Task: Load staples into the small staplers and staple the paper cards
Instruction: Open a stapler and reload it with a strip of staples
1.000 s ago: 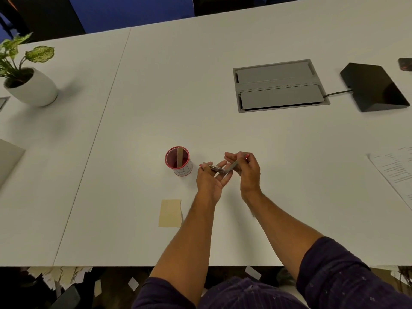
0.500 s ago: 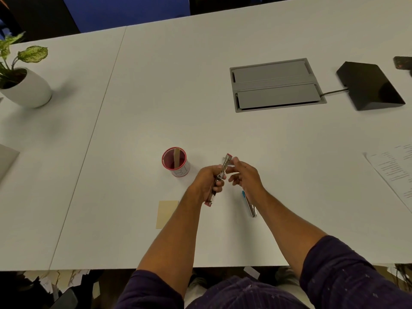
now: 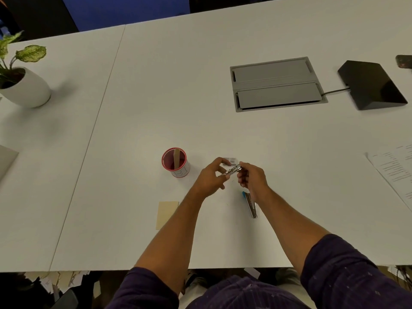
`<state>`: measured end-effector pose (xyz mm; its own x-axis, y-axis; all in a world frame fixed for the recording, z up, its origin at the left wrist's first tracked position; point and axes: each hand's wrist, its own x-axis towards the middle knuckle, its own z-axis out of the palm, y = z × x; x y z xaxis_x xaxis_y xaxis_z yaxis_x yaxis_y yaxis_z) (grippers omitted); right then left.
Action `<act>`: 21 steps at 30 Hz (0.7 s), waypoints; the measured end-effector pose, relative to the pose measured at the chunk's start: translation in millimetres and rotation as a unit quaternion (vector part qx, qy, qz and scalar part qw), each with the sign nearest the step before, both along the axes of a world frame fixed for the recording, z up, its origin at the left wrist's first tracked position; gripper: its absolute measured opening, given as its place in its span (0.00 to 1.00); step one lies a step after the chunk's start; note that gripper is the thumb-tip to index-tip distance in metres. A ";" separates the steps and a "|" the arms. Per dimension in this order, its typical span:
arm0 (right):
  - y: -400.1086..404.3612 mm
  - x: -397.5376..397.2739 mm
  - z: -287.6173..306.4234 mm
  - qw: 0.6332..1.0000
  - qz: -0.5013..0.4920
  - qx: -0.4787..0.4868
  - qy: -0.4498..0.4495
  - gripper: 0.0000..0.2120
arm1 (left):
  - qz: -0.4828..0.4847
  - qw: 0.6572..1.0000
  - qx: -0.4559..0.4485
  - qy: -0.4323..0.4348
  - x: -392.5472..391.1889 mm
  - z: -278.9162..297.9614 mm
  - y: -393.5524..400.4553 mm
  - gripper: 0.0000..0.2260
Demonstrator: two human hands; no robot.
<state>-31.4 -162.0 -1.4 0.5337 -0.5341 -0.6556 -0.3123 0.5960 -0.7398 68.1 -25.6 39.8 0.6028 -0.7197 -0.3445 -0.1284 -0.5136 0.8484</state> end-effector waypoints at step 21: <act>8.2 2.8 -1.7 0.997 0.042 -0.064 0.007 0.14 | -0.105 0.976 0.090 -0.170 2.4 -13.4 -8.5 0.11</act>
<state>-28.5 -153.8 -3.1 0.5713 -0.5686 -0.5919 -0.3673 0.4679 -0.8039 70.4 -34.1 26.4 0.5505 -0.7856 -0.2825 -0.5047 -0.5827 0.6370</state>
